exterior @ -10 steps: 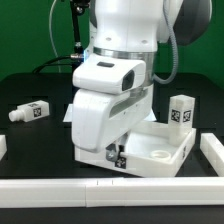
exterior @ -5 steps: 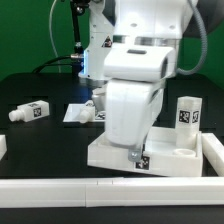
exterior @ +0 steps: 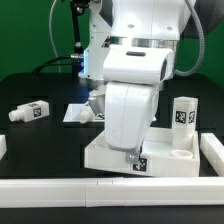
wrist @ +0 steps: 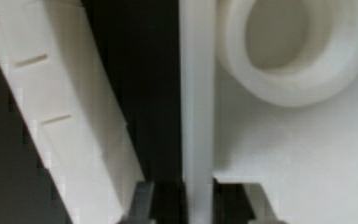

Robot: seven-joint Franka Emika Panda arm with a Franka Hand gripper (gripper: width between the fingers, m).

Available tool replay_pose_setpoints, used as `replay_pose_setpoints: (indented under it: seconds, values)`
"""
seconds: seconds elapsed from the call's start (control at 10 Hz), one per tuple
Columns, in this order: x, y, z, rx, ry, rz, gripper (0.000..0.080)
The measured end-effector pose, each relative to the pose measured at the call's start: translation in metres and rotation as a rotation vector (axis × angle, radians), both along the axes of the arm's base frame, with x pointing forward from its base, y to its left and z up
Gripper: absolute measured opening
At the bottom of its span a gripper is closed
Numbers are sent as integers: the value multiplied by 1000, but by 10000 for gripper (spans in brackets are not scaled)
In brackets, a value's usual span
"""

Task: Assemble square table

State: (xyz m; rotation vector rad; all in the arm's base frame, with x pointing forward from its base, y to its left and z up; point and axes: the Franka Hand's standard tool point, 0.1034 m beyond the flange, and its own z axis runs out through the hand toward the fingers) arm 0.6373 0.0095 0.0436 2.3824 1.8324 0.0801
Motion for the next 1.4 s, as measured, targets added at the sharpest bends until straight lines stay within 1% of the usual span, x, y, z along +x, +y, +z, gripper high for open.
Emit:
replay_pose_setpoints:
  seconds: [0.1,0.2,0.3,0.4,0.5,0.7,0.8,0.9,1.0,1.1,1.2,1.3,1.4]
  values:
    - [7,16,2,-3,-39,69,57]
    - [10,30,2,-3,-47,121,57]
    - [14,39,2,-16,-51,175,57]
    - [18,39,-1,-35,-50,203,57]
    - [18,38,-3,-40,-44,202,57]
    - [17,31,-6,-41,-34,190,57]
    - [17,31,-6,-41,-35,187,131]
    - [17,31,-6,-41,-34,187,268]
    - [17,30,-6,-41,-34,185,268]
    - [17,30,-6,-40,-34,184,442]
    - [18,29,-4,-40,-38,178,591]
    - [21,25,8,-39,-49,135,591]
    - [24,13,24,-46,-64,112,639]
